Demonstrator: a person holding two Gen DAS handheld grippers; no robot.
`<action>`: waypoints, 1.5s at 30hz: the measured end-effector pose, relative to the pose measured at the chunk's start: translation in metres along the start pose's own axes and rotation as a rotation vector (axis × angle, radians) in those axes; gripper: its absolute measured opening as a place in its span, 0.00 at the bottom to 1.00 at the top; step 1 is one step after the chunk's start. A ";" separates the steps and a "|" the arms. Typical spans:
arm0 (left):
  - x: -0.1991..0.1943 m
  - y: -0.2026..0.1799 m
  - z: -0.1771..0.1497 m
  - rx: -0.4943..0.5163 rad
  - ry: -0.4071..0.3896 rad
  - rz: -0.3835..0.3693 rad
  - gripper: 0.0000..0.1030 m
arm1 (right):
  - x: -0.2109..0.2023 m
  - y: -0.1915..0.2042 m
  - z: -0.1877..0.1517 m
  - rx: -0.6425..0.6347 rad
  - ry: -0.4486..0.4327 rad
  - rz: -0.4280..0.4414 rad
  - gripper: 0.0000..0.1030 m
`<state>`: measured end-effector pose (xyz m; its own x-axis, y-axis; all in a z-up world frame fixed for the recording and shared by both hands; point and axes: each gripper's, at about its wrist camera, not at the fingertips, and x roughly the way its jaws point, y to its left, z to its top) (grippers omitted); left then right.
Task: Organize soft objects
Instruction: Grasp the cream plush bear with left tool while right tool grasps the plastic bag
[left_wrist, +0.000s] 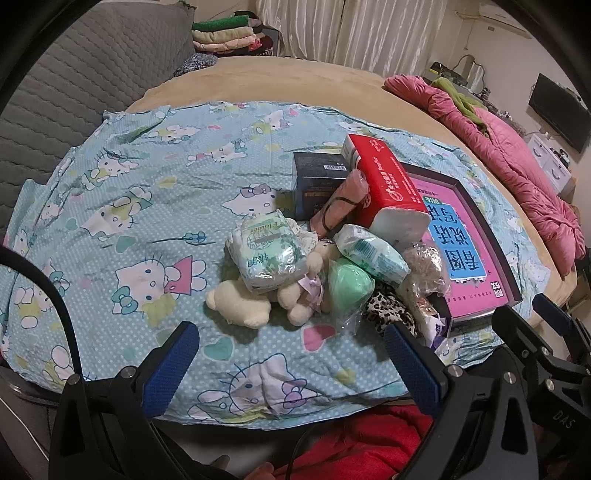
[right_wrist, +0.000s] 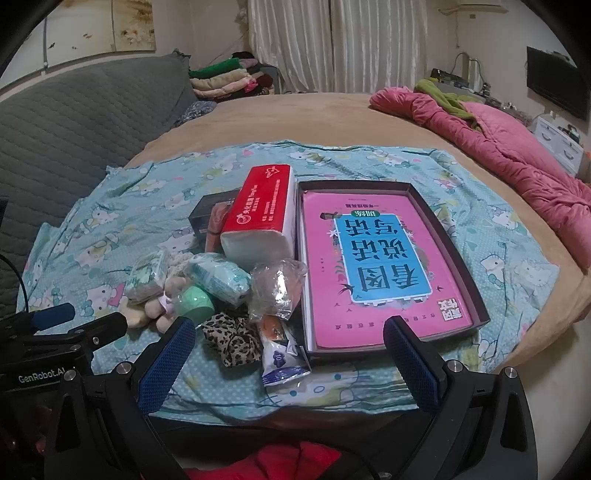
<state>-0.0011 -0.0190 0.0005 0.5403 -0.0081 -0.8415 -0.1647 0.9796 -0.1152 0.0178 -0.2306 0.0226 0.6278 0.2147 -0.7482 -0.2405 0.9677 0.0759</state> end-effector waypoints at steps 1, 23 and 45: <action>0.000 -0.001 -0.001 -0.001 0.000 0.000 0.98 | 0.000 0.000 0.000 0.000 0.001 0.000 0.99; 0.023 0.041 0.001 -0.123 0.081 -0.023 0.98 | 0.019 -0.004 -0.002 -0.016 0.017 0.007 0.99; 0.086 0.074 0.007 -0.107 0.153 -0.097 0.93 | 0.062 -0.009 0.005 -0.018 0.046 0.020 0.99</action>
<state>0.0390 0.0542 -0.0767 0.4271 -0.1394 -0.8934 -0.2093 0.9460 -0.2476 0.0623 -0.2255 -0.0208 0.5881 0.2274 -0.7761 -0.2660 0.9607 0.0800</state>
